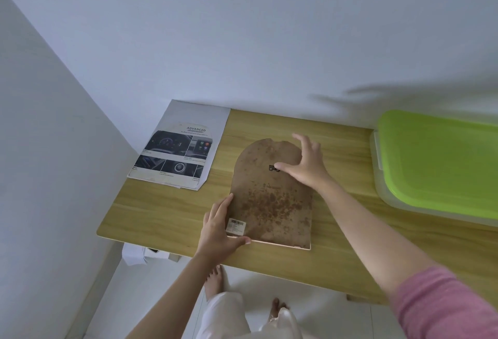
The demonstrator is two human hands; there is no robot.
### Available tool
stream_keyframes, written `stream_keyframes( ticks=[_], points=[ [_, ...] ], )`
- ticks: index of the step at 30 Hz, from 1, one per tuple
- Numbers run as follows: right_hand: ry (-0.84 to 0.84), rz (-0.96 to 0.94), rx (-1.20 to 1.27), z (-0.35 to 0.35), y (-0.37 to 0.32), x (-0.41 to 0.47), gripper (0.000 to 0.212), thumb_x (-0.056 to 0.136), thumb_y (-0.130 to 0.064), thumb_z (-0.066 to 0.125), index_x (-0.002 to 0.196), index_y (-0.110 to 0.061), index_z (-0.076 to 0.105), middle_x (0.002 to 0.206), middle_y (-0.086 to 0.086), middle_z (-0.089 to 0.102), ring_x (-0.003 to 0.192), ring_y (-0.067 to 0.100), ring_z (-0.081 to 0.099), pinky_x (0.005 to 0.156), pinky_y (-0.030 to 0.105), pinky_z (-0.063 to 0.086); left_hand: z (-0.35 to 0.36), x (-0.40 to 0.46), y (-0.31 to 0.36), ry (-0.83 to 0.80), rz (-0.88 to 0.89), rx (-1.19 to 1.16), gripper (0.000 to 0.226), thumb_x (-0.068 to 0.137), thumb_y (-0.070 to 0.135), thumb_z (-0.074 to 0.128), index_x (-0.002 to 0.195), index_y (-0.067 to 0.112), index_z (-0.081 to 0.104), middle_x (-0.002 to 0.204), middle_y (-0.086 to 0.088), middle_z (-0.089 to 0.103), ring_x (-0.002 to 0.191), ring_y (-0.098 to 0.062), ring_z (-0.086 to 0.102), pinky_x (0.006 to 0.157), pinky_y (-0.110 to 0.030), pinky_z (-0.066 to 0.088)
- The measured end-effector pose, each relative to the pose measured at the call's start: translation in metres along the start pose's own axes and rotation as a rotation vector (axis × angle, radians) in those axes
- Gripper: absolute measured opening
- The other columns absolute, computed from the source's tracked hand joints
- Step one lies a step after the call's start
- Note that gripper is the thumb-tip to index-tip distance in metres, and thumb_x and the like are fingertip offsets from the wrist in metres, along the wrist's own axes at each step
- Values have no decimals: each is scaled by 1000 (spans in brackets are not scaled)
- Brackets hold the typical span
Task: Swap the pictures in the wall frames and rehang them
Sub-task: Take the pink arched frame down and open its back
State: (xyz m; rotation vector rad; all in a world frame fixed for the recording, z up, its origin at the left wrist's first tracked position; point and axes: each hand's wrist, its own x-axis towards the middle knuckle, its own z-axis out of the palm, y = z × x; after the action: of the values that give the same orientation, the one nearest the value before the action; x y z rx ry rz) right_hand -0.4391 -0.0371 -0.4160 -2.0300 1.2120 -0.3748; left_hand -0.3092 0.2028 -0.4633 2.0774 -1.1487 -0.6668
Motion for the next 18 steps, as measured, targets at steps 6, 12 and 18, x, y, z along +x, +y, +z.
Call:
stream_keyframes(
  ticks=[6,12,18],
  points=[
    [153,52,120,19,50,-108,89,72,-45,77,143,-21,30,139,1,41,126,14,39,105,35,35,0,0,1,10,0,0,112,52,37,87,144,32,23,136,15,35,116,-11,30,103,-34,34],
    [136,-15,38,44,71,-165,87,66,-57,66,137,-10,45,126,2,52,119,19,47,103,40,40,0,0,2,4,12,6,111,54,36,86,145,30,23,138,11,33,118,-9,26,104,-35,30],
    [135,-31,-33,53,65,-153,87,63,-42,81,137,-15,44,127,1,51,120,23,46,103,42,37,-15,7,-5,-18,-7,9,116,47,51,81,145,28,24,132,17,32,117,-13,31,102,-35,32]
  ],
)
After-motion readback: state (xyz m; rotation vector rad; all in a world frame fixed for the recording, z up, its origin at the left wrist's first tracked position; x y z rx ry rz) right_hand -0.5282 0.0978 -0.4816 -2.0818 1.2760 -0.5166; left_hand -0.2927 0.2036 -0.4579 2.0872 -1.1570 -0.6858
